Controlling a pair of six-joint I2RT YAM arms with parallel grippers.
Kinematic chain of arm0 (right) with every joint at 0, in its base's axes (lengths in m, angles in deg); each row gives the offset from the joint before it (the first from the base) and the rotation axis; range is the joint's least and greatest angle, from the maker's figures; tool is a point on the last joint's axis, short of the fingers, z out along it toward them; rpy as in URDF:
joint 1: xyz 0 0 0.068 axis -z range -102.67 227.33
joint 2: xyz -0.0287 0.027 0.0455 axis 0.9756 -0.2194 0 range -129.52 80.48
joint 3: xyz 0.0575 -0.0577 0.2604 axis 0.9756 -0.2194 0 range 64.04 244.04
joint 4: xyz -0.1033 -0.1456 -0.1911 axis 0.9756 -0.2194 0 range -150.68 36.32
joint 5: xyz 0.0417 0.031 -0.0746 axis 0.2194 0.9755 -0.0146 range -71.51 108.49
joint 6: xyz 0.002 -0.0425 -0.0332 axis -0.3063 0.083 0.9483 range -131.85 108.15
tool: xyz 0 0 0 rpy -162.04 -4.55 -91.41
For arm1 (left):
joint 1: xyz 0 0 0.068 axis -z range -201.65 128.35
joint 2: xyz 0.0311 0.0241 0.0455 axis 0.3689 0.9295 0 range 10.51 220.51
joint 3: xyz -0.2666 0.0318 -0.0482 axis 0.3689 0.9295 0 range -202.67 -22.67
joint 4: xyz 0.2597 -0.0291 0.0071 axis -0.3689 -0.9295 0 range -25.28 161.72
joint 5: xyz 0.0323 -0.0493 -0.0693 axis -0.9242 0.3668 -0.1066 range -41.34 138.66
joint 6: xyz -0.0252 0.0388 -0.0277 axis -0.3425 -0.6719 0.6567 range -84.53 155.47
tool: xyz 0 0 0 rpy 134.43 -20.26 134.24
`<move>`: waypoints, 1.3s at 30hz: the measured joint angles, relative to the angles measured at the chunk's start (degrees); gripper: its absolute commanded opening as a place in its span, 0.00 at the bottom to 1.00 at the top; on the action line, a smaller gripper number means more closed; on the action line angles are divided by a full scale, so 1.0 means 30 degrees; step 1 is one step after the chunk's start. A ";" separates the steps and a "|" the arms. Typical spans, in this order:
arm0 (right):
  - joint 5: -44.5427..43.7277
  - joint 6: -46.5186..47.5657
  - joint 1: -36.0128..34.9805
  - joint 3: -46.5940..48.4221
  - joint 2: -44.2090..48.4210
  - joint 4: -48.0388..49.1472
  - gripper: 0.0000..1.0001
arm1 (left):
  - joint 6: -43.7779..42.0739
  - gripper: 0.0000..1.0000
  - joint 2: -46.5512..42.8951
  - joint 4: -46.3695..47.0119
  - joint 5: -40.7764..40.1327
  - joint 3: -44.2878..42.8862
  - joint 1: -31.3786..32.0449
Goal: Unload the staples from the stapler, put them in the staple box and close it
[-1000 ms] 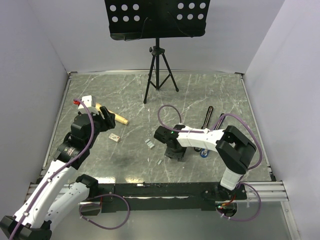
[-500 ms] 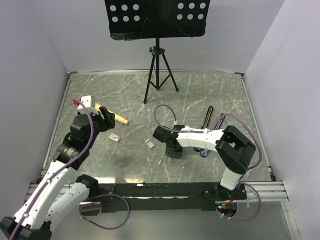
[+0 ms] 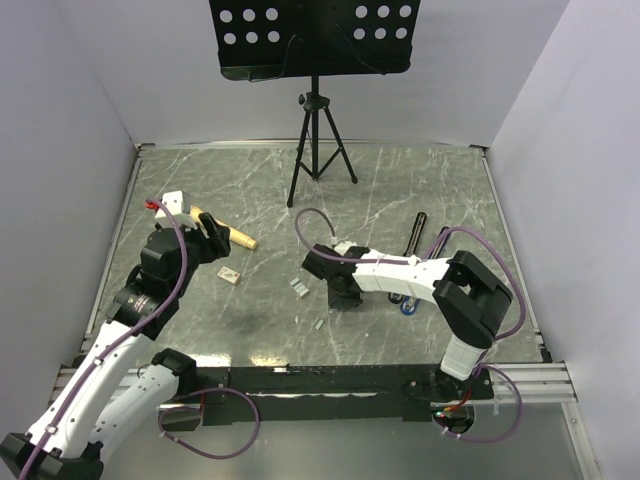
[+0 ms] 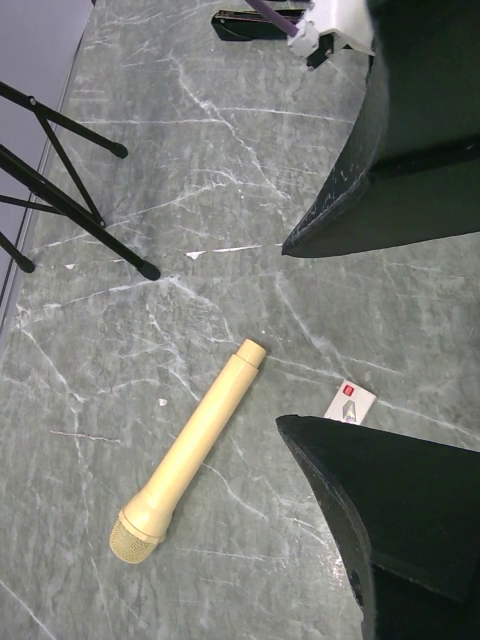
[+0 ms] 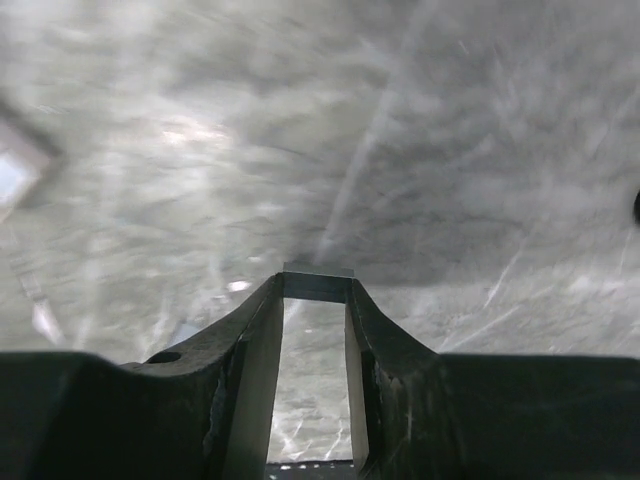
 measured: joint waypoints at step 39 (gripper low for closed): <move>0.4386 1.3223 0.0080 0.6688 -0.4218 0.4000 0.36 | -0.0087 0.74 -0.4940 0.1494 -0.1501 0.1246 0.0000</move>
